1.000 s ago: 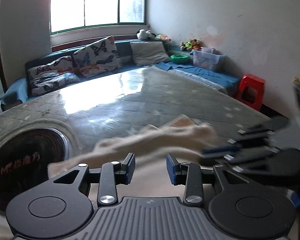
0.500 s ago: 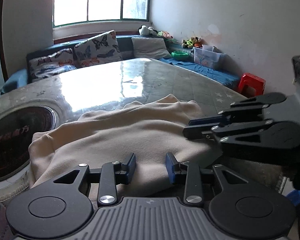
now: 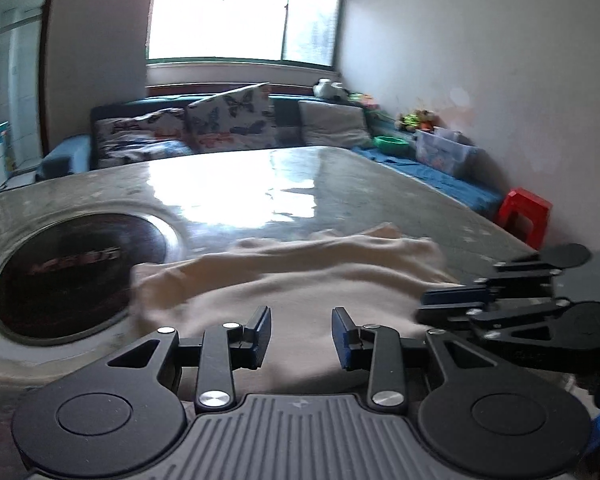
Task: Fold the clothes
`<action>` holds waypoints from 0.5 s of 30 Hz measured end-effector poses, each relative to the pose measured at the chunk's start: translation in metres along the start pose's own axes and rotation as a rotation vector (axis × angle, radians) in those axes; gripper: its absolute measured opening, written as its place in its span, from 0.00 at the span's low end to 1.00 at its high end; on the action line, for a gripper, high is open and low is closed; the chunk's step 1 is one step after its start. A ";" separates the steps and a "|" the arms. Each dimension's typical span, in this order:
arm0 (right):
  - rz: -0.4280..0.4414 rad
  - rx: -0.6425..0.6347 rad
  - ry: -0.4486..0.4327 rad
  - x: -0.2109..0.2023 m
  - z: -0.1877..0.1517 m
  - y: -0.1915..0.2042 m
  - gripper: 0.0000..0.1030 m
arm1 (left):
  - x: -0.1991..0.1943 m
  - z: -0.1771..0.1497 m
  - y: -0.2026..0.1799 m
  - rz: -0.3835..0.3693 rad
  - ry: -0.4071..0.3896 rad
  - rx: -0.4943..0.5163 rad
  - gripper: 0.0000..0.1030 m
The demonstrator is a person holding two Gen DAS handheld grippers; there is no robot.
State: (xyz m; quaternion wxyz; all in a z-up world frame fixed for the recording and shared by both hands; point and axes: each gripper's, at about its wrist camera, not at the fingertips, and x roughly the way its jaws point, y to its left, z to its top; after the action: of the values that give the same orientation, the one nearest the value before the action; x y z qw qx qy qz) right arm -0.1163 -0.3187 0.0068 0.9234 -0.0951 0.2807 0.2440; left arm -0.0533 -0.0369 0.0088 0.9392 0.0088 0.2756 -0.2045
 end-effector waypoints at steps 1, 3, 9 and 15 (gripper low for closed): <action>-0.005 -0.004 0.002 0.000 0.000 0.000 0.15 | 0.000 -0.001 0.006 0.008 0.006 -0.017 0.34; -0.016 -0.010 0.007 0.001 0.000 0.002 0.16 | 0.002 -0.007 0.019 0.010 0.028 -0.059 0.34; -0.054 0.001 0.041 0.004 0.004 0.005 0.18 | -0.005 -0.018 0.044 -0.044 0.008 -0.139 0.35; -0.101 0.001 0.086 0.009 0.011 0.010 0.18 | -0.010 -0.023 0.059 -0.100 -0.011 -0.151 0.35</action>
State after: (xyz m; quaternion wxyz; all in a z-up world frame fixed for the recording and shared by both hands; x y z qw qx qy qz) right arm -0.1097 -0.3027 0.0099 0.9217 -0.1191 0.3150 0.1928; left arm -0.0500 0.0237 -0.0109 0.9274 -0.0769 0.2851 -0.2297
